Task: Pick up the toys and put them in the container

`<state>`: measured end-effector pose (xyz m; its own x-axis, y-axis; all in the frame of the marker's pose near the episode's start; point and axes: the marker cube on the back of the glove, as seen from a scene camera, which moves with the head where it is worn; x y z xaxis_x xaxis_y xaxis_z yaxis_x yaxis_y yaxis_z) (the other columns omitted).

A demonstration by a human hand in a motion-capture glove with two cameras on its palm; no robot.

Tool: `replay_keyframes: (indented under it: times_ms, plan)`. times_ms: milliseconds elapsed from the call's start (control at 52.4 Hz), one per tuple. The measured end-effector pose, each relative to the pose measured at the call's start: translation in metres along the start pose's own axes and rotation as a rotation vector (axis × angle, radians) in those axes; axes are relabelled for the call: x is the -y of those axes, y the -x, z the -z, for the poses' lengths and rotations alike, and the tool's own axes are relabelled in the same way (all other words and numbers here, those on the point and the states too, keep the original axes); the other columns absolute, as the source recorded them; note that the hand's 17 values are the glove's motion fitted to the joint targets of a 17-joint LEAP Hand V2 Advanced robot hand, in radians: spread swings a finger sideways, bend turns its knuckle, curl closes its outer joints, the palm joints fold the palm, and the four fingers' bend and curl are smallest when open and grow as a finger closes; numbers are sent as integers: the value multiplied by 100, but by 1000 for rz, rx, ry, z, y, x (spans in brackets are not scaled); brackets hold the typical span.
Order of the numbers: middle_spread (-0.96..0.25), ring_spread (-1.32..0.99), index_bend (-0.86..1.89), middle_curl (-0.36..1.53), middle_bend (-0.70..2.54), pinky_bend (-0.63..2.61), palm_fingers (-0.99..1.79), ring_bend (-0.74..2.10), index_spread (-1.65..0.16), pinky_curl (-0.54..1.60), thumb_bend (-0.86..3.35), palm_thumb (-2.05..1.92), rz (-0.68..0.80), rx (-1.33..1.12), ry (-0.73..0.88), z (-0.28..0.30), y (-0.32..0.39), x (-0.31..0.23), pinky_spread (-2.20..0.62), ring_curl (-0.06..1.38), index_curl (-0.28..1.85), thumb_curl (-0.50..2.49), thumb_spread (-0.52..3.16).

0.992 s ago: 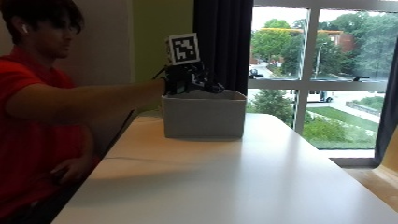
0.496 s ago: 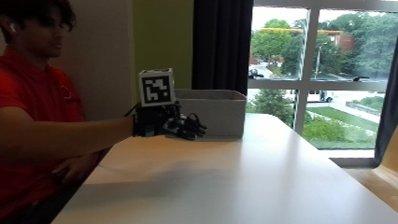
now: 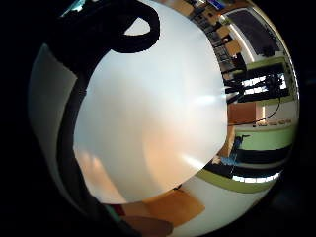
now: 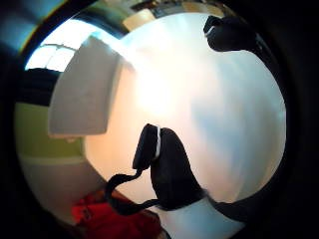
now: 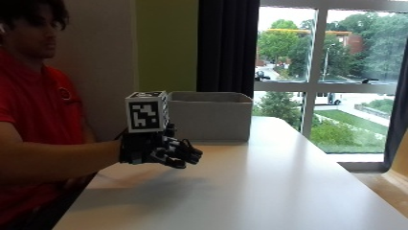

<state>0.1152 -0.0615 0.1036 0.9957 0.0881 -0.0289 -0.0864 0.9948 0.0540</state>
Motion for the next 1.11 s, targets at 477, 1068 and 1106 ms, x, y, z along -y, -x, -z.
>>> replay_keyframes:
  times_ms: [477,1068,1106]
  plan:
    - [-16,-23,32,36,23,56,19,44,-41,29,-5,-5,-33,10,-7,5,-9,-16,3,18,51,26,120]
    - [-16,-23,31,36,19,51,23,39,-41,31,-4,-4,-101,-20,-76,3,1,6,3,18,49,26,120]
    - [-16,-23,31,36,20,50,24,39,-41,31,-4,-5,-98,-26,-74,4,2,6,3,18,49,26,120]
